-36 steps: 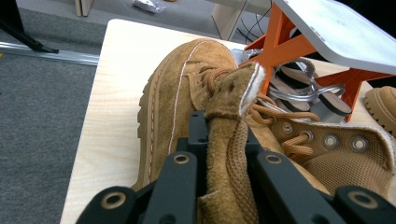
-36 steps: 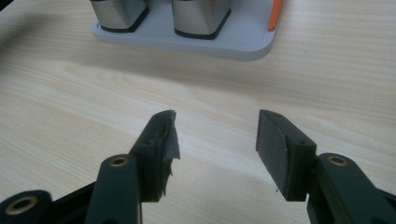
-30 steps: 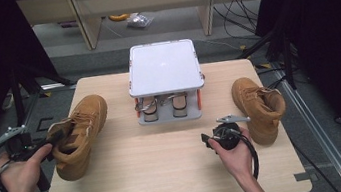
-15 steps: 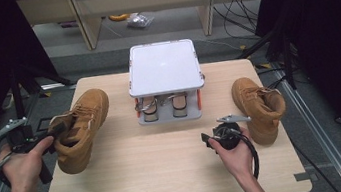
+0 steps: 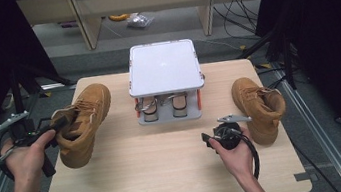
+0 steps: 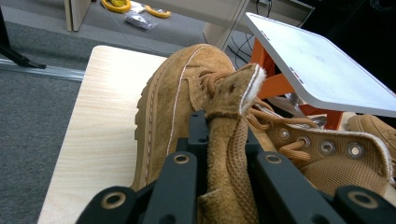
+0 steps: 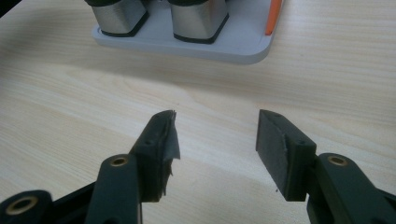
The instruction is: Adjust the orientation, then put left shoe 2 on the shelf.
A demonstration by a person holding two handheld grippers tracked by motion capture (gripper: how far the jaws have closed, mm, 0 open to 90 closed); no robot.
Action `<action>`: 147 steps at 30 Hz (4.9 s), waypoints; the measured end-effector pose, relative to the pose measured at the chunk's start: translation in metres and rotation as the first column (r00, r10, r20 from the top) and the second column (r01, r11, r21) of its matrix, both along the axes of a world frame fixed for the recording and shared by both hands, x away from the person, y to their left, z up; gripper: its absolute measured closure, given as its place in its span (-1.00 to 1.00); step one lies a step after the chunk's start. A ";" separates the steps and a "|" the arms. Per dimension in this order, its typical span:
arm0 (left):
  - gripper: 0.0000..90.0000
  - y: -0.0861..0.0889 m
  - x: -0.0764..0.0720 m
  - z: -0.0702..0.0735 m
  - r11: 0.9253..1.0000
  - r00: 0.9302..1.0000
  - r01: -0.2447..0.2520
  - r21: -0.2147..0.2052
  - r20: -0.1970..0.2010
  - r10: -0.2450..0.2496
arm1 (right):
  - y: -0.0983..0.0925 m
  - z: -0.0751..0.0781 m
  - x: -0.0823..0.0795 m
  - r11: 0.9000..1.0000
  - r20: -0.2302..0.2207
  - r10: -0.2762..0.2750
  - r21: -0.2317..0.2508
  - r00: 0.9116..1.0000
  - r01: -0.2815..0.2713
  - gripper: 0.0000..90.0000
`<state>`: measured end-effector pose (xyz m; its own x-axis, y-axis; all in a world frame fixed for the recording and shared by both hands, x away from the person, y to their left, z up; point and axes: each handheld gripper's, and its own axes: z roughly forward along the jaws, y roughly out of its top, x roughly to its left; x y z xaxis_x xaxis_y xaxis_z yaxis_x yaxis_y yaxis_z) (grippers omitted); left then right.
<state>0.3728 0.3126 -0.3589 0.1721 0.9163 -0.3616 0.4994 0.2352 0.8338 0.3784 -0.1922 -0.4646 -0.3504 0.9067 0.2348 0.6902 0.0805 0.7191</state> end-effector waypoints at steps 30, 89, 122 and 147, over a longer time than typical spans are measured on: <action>0.82 -0.005 0.020 0.005 0.998 1.000 0.011 -0.069 0.014 -0.010 | -0.002 0.001 0.000 1.000 -0.005 -0.010 0.011 1.000 0.010 0.06; 0.82 -0.022 0.070 0.052 0.985 0.997 0.012 -0.172 0.076 0.001 | -0.012 0.007 -0.001 1.000 0.026 -0.011 0.019 1.000 0.011 0.06; 0.82 -0.057 0.106 0.075 0.977 0.996 0.055 -0.208 0.086 -0.037 | -0.015 0.005 -0.001 1.000 0.028 -0.011 0.013 1.000 0.010 0.06; 0.81 -0.093 0.128 0.086 0.965 0.994 0.096 -0.243 0.074 -0.080 | -0.015 0.006 -0.004 0.999 -0.002 -0.042 0.035 0.999 0.042 0.07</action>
<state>0.5007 0.2197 -0.2727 0.2778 0.7810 -0.5593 0.4760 0.3939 0.7863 0.3741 -0.2067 -0.4585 -0.3119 0.9118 0.2669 0.6931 0.0262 0.7203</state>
